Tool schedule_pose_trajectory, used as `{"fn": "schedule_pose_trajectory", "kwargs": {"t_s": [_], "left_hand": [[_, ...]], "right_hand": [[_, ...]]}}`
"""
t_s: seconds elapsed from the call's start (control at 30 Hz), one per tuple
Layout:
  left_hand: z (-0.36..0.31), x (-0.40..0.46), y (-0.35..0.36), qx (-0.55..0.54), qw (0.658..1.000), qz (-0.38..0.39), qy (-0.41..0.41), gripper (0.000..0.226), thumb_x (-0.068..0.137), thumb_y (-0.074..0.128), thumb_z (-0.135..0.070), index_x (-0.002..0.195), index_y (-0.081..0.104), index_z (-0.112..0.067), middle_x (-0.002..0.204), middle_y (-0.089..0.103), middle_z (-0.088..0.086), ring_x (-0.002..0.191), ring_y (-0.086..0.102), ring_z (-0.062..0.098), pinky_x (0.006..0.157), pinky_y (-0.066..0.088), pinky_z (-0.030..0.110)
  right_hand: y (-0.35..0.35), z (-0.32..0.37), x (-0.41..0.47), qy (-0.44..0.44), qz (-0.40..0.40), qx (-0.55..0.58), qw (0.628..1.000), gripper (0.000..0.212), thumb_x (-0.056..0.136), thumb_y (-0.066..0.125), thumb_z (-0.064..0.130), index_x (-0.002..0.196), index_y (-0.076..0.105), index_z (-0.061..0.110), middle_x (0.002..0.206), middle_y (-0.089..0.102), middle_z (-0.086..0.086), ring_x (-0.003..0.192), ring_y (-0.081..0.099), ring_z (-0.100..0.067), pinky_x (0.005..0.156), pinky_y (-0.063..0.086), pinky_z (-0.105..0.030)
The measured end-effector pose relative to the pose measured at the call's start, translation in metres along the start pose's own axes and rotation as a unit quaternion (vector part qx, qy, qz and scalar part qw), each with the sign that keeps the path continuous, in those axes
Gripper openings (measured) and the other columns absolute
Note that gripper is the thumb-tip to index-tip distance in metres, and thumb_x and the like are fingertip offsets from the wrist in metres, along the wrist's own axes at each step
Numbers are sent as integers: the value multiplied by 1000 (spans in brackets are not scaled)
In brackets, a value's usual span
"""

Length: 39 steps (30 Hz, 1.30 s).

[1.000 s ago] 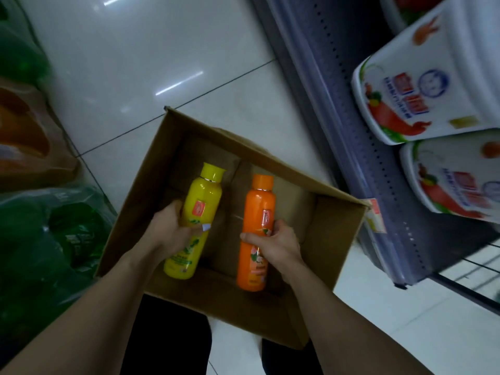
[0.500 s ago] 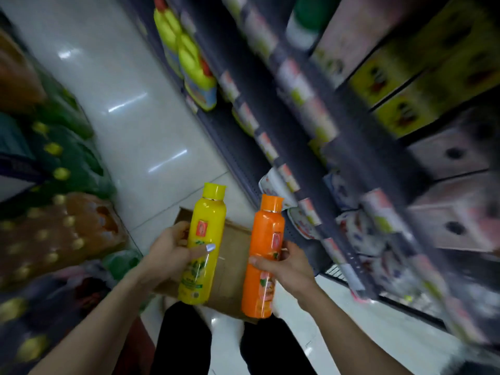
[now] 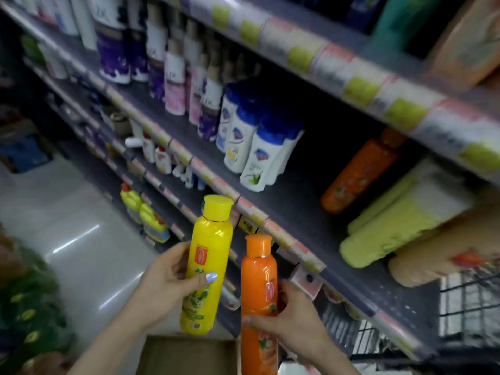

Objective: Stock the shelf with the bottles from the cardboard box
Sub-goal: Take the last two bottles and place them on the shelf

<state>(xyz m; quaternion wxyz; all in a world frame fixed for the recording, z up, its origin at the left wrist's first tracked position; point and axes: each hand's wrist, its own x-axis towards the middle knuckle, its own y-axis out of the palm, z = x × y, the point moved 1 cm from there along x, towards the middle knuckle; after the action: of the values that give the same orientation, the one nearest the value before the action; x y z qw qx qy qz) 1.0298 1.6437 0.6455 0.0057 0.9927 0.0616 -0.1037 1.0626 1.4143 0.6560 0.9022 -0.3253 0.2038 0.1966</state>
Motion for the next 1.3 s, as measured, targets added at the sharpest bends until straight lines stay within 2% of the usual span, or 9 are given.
{"fn": "schedule_pose_trajectory", "kwargs": {"t_s": [0.1, 0.23, 0.47, 0.6, 0.7, 0.83, 1.07, 1.17, 1.3], "left_hand": [[-44, 14, 15, -16, 998, 21, 53, 44, 60, 88, -22, 99, 67, -21, 90, 79, -6, 85, 74, 14, 72, 61, 19], [-89, 39, 41, 2, 992, 74, 104, 62, 43, 87, -56, 97, 69, -30, 98, 78, -5, 88, 73, 6, 77, 60, 21], [-119, 107, 84, 51, 984, 100, 139, 35, 73, 81, -24, 98, 61, -38, 100, 73, -10, 98, 68, 14, 93, 55, 44], [-131, 138, 100, 68, 980, 103, 153, 35, 75, 78, -27, 101, 57, -37, 116, 69, 8, 108, 66, 25, 95, 52, 53], [-132, 155, 112, 69, 979, 100, 161, 45, 73, 78, -26, 113, 57, -25, 120, 67, 10, 111, 64, 27, 98, 51, 52], [-120, 170, 130, 61, 984, 76, 151, 57, 80, 74, -13, 132, 52, -11, 127, 64, 8, 116, 61, 24, 102, 49, 48], [-116, 188, 148, 75, 982, 86, 152, 58, 84, 70, -17, 138, 48, -16, 132, 61, 4, 119, 56, 17, 105, 46, 40], [-118, 194, 152, 96, 979, 95, 152, 60, 86, 68, -20, 141, 44, -18, 132, 58, -3, 122, 53, 14, 105, 44, 35], [-117, 203, 152, 119, 977, 95, 147, 66, 85, 68, -29, 144, 39, -24, 141, 55, 1, 129, 51, 21, 108, 44, 45]], "right_hand": [[-31, 25, -17, -31, -38, 19, 999, 60, 42, 88, 45, 94, 60, 29, 89, 74, 6, 82, 70, -5, 77, 58, -29], [-68, 49, -28, -74, -120, 58, 988, 46, 53, 89, 33, 90, 63, 25, 79, 74, 8, 72, 69, 3, 60, 52, -17], [-111, 70, -10, -108, -274, 129, 947, 47, 63, 83, 33, 102, 61, 19, 87, 71, 9, 74, 67, -2, 58, 48, -13], [-115, 78, 10, -106, -348, 131, 922, 51, 69, 78, 37, 111, 55, 18, 96, 67, 5, 85, 63, -12, 66, 45, -19], [-113, 77, 28, -91, -378, 128, 912, 51, 74, 75, 38, 113, 51, 16, 97, 64, 4, 89, 62, -18, 75, 47, -28], [-109, 74, 46, -77, -412, 148, 896, 53, 77, 74, 31, 117, 48, 10, 105, 65, -4, 92, 61, -20, 78, 42, -26], [-106, 69, 67, -95, -482, 139, 860, 65, 79, 72, 23, 131, 37, 4, 126, 57, -13, 114, 56, -28, 92, 42, -29], [-102, 68, 74, -101, -518, 120, 841, 69, 80, 71, 25, 133, 35, 1, 129, 54, -17, 118, 52, -30, 101, 43, -43], [-103, 67, 79, -102, -536, 116, 830, 66, 80, 71, 25, 131, 36, 1, 125, 55, -17, 114, 54, -31, 99, 44, -45]]}}
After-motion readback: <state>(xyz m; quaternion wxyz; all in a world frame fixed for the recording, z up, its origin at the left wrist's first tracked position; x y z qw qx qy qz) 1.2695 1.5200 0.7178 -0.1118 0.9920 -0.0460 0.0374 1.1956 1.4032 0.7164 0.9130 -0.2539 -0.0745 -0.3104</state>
